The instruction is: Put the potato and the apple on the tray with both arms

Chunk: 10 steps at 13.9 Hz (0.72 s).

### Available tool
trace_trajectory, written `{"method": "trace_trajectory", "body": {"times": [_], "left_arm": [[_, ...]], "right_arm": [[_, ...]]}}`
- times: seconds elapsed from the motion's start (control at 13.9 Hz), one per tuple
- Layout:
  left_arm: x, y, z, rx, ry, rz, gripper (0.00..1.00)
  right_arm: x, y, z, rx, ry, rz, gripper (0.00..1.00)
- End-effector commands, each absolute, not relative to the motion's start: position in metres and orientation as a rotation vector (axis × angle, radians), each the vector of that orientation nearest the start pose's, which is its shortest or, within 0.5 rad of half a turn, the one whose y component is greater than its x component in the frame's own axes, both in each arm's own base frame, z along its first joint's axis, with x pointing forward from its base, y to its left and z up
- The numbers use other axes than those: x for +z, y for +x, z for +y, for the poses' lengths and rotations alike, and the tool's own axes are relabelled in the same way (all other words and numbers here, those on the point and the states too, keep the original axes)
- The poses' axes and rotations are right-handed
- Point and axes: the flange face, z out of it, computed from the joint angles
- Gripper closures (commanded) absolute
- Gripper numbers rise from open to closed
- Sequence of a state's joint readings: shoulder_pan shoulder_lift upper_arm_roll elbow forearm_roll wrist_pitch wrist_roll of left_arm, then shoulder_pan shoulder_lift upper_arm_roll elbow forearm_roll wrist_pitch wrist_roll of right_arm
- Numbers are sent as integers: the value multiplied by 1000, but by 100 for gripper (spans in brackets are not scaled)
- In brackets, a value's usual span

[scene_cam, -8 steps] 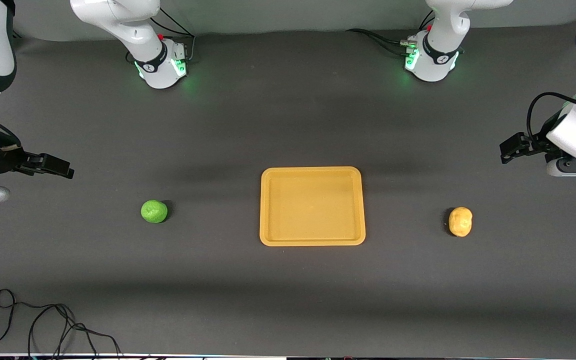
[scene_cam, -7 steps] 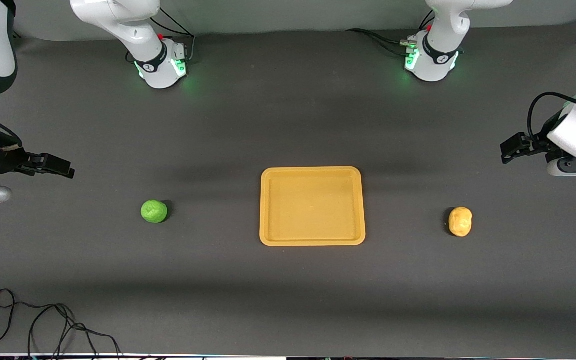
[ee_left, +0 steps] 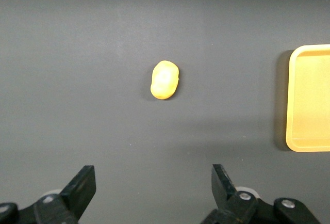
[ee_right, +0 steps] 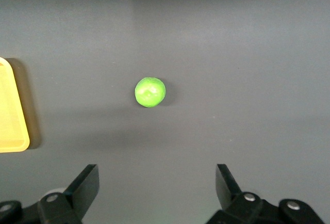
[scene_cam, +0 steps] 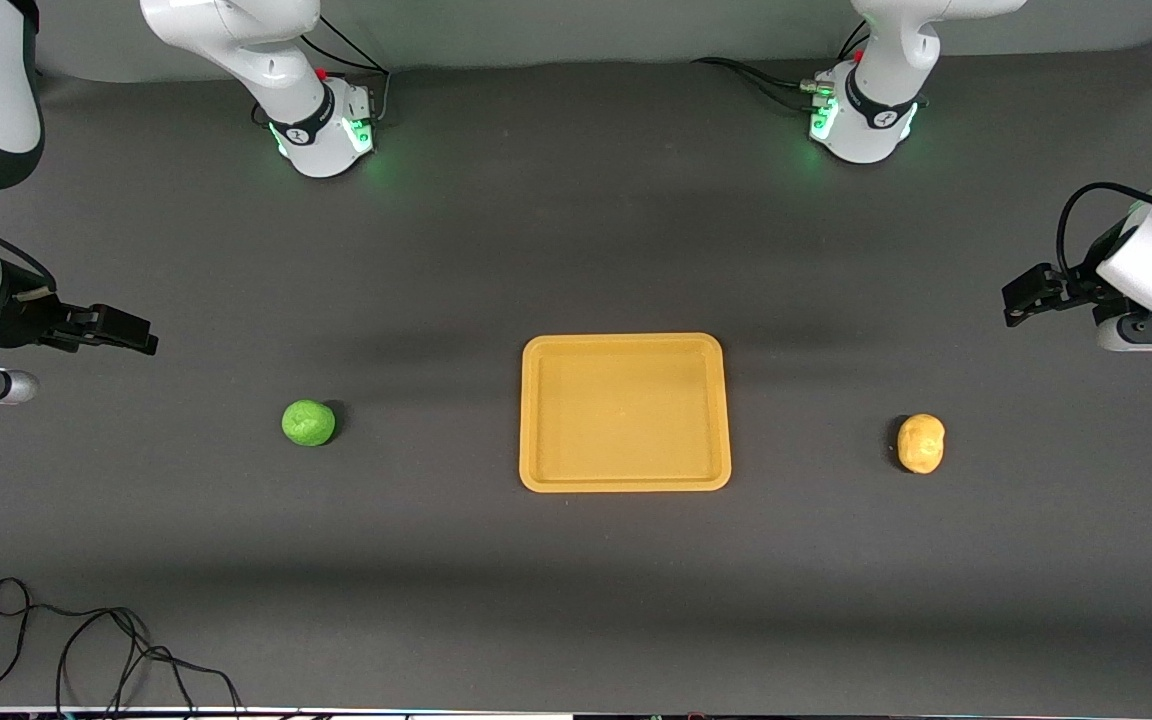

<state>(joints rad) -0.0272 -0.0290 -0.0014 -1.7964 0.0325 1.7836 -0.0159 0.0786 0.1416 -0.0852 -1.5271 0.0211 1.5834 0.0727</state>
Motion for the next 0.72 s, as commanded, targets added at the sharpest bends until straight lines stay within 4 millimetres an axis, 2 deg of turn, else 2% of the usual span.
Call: {"method": "trace_trajectory", "body": {"times": [0.0, 0.14, 0.36, 0.51, 0.65], "left_arm": [[538, 565, -14, -63, -3096, 63, 0], [503, 578, -13, -103, -3097, 63, 0], [435, 588, -13, -170, -3097, 76, 0], [384, 597, -14, -204, -3070, 117, 0], [327, 597, -16, -212, -3057, 139, 0]], "right_arm": [[568, 592, 7, 139, -3160, 72, 0], [562, 595, 12, 151, -3193, 38, 0], [557, 596, 64, 138, -3371, -184, 0], [551, 600, 60, 156, -3302, -139, 0], [551, 601, 33, 175, -3172, -28, 0]]}}
